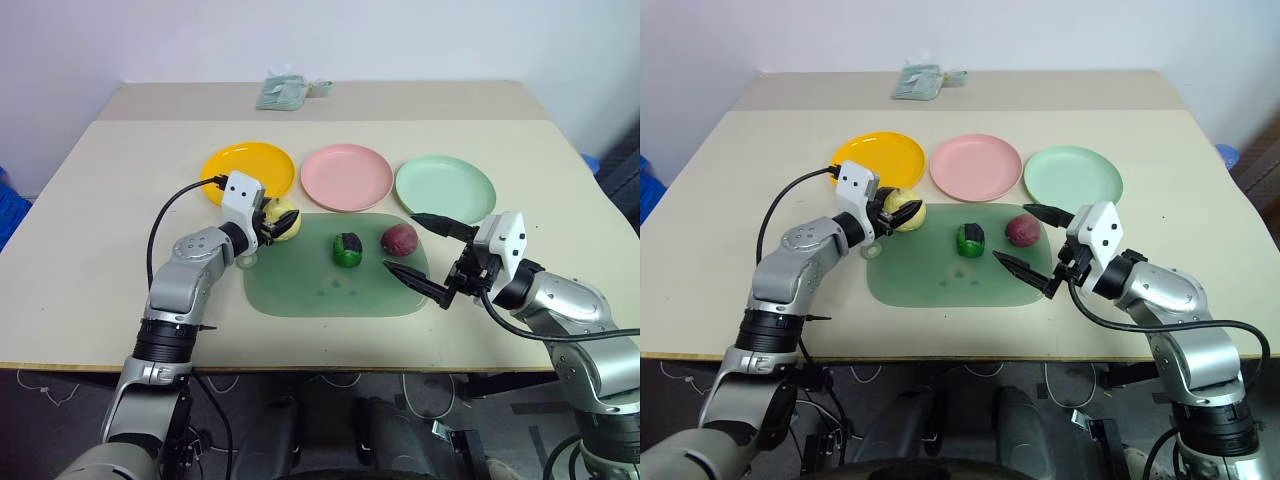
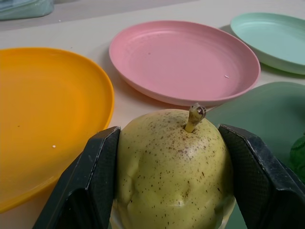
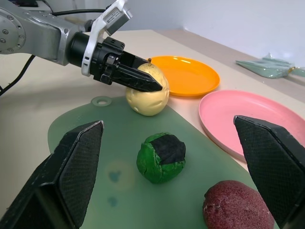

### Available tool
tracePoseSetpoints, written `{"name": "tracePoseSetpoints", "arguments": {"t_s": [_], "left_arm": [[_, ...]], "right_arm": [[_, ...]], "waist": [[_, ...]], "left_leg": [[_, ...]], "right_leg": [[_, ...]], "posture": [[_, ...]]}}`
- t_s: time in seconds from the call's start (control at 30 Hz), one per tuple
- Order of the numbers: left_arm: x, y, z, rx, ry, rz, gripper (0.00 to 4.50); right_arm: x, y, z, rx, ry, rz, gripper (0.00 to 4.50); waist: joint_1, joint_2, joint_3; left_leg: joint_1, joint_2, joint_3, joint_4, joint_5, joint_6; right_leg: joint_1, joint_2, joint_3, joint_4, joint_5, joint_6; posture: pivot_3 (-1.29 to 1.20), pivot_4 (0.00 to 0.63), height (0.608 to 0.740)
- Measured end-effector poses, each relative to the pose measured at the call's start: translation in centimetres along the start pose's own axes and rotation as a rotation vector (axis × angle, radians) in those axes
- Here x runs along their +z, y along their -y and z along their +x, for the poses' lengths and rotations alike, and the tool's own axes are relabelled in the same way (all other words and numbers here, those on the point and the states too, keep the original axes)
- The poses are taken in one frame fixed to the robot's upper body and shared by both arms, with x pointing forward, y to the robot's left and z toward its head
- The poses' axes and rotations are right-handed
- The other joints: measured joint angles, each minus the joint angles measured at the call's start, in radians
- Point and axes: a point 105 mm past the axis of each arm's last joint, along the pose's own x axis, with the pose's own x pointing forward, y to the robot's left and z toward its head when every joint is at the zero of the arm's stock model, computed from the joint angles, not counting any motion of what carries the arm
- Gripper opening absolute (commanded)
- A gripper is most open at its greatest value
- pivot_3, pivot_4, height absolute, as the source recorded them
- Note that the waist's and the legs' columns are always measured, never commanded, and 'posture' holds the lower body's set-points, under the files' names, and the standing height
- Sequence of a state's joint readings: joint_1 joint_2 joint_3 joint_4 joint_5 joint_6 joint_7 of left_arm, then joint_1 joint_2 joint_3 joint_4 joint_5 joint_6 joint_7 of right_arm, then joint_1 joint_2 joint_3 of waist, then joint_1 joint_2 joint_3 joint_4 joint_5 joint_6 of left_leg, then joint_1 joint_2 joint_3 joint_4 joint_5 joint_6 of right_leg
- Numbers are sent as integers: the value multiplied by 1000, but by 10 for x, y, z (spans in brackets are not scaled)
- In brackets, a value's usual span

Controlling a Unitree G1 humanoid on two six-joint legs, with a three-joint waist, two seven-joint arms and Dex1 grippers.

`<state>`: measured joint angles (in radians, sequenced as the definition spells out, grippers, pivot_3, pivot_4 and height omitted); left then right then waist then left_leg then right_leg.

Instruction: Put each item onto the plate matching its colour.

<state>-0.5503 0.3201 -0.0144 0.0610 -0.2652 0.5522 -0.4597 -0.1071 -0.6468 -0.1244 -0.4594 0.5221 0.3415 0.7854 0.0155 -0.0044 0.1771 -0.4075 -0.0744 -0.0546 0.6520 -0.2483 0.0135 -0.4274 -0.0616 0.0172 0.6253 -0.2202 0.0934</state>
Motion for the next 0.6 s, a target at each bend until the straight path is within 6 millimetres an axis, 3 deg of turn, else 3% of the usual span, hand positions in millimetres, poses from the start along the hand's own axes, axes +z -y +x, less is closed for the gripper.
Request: {"name": "tracePoseSetpoints", "arguments": {"t_s": [0.17, 0.33, 0.4, 0.47, 0.6], "left_arm": [[16, -15, 6, 91, 64, -53, 2672], [67, -64, 8, 338, 223, -67, 2672], [76, -81, 8, 412, 247, -67, 2672], [73, -92, 11, 451, 228, -80, 2672], [47, -102, 22, 466, 153, -134, 4463]], "right_arm": [[-3, -1, -2, -3, -6, 7, 4500], [-3, 0, 0, -7, 5, 5, 4500], [-5, 1, 0, -9, 4, 9, 4500], [-6, 1, 0, -12, 5, 8, 4500], [-8, 0, -1, -18, 6, 0, 4500]], "waist": [[0, 0, 0], [0, -1, 0], [-1, -1, 0], [0, -1, 0], [0, -2, 1]], "left_leg": [[0, 0, 0, 0, 0, 0], [0, 0, 0, 0, 0, 0], [0, -1, 0, 0, 0, 0], [0, -1, 0, 0, 0, 0], [0, -1, 0, 1, 0, 0]], "right_leg": [[0, 0, 0, 0, 0, 0], [0, 0, -1, 1, 0, 0], [0, 0, -1, 1, 0, 0], [0, 0, -1, 1, 0, 0], [0, 0, -1, 1, 0, 0]], "posture": [[0, 150, 740], [0, 150, 740], [0, 150, 740], [0, 150, 740], [0, 150, 740]]}}
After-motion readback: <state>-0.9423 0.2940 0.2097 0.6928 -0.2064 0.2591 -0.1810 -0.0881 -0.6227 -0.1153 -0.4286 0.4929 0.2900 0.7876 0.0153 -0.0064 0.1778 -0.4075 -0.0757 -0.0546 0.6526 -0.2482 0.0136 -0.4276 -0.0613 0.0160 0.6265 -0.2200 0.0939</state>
